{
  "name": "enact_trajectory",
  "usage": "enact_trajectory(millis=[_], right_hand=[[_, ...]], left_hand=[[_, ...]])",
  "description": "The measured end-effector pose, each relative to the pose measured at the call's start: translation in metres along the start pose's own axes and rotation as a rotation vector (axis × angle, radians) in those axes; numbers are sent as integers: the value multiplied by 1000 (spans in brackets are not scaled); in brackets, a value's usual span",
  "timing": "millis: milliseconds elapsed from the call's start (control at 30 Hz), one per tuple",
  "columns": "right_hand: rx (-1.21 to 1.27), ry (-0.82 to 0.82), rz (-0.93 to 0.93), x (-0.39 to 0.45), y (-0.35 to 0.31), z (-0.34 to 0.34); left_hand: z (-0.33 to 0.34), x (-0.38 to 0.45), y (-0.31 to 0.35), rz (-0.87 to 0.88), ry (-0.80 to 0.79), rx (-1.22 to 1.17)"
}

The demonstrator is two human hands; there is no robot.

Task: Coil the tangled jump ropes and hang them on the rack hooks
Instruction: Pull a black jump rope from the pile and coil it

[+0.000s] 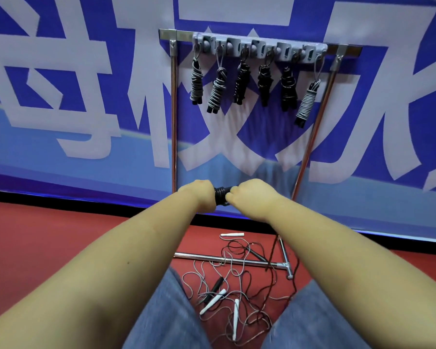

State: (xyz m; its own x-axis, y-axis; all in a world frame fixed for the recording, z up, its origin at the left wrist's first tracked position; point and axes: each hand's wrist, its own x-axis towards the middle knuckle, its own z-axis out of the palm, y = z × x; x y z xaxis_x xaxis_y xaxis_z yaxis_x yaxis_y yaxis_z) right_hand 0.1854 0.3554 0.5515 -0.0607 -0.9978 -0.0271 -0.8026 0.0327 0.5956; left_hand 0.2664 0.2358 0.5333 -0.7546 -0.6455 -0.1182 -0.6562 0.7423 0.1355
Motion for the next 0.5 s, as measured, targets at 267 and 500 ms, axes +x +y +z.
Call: enact_trajectory(millis=[267, 500], right_hand=[[10, -22, -11, 5, 5, -12], [-117, -86, 2, 19, 10, -3]], left_hand=[[-12, -3, -12, 194, -161, 164], [-14, -4, -6, 301, 85, 370]])
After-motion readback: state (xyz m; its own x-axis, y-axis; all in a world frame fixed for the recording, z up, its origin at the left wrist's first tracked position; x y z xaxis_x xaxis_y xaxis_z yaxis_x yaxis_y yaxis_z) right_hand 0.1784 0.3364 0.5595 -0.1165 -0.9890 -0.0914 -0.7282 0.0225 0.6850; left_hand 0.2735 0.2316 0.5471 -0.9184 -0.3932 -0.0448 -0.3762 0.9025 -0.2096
